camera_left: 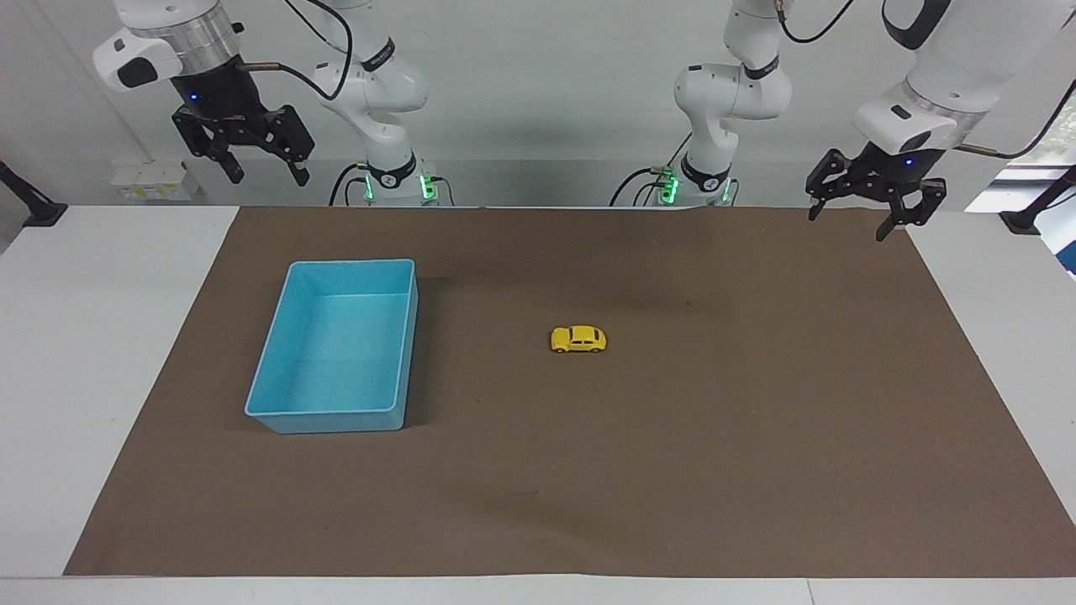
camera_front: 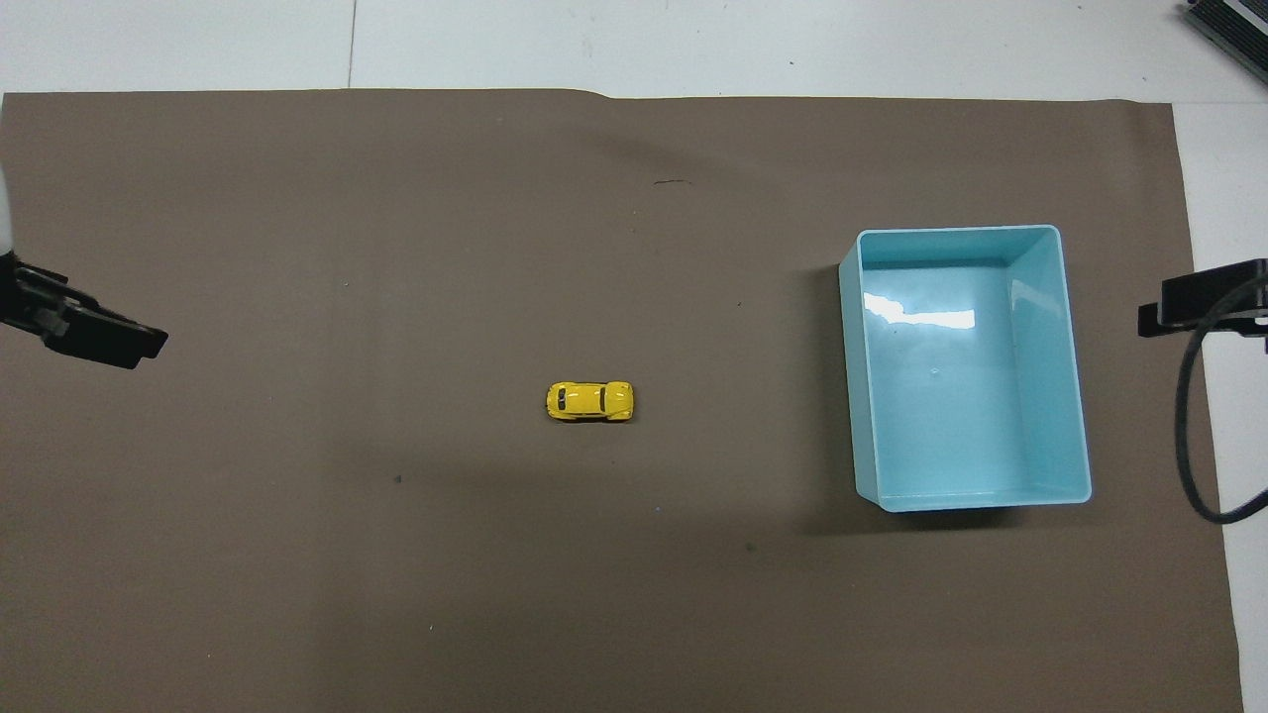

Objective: Wind up and store yellow beetle car
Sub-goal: 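Reach the left gripper over the yellow beetle car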

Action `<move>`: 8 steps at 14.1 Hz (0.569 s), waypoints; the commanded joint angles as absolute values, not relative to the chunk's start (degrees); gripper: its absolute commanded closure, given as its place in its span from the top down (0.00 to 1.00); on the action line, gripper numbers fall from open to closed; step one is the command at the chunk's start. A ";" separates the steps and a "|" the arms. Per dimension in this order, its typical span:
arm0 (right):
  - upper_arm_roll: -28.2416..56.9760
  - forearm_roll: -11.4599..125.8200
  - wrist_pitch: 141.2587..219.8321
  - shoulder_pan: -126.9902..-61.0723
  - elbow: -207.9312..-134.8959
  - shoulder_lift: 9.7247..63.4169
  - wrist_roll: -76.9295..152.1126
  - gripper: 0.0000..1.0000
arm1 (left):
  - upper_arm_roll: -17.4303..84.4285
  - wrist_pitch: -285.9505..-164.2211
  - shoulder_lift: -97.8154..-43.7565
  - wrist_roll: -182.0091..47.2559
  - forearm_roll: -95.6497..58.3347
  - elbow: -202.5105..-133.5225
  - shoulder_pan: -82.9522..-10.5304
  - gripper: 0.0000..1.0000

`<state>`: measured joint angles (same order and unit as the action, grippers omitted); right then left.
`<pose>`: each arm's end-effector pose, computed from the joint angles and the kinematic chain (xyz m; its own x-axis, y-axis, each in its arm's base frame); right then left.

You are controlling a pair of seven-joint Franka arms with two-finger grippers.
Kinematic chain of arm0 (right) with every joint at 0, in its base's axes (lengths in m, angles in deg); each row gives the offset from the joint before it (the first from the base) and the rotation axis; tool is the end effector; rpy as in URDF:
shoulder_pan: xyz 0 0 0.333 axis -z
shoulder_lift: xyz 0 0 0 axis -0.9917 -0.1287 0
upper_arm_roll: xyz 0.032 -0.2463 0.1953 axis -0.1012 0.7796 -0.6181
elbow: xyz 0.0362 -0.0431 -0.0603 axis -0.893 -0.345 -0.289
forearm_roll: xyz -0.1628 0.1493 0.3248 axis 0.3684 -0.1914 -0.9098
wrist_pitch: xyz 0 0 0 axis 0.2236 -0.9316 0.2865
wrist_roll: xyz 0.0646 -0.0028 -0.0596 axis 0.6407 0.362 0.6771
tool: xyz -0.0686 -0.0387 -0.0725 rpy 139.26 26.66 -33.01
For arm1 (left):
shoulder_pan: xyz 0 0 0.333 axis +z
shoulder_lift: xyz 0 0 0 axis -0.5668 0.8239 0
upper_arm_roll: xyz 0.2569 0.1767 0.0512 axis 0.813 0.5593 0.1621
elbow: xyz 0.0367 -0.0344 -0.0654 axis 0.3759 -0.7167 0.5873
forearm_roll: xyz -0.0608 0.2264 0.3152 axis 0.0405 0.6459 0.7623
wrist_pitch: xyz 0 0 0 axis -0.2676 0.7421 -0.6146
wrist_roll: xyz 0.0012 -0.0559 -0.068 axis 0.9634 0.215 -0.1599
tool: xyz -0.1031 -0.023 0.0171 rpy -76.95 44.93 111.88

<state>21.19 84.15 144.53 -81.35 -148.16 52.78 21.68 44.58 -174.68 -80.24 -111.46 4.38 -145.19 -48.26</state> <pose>0.5307 -0.0004 0.6990 0.9896 -0.1417 0.0256 -0.1397 -0.9880 -0.0660 0.5506 -0.0594 0.6469 0.8247 -0.5645 0.0345 -0.5654 -0.8245 0.0234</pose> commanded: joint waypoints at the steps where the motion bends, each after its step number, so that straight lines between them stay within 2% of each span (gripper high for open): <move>1: 20.86 83.29 144.25 -80.50 -148.87 53.67 20.89 1.00 | 45.32 -176.96 -80.85 -119.43 4.02 -146.97 -51.39 1.00; 8: 21.04 83.29 144.16 -80.41 -148.87 53.67 20.89 1.00 | 45.14 -184.68 -77.16 -138.61 -0.98 -148.99 -54.91 1.00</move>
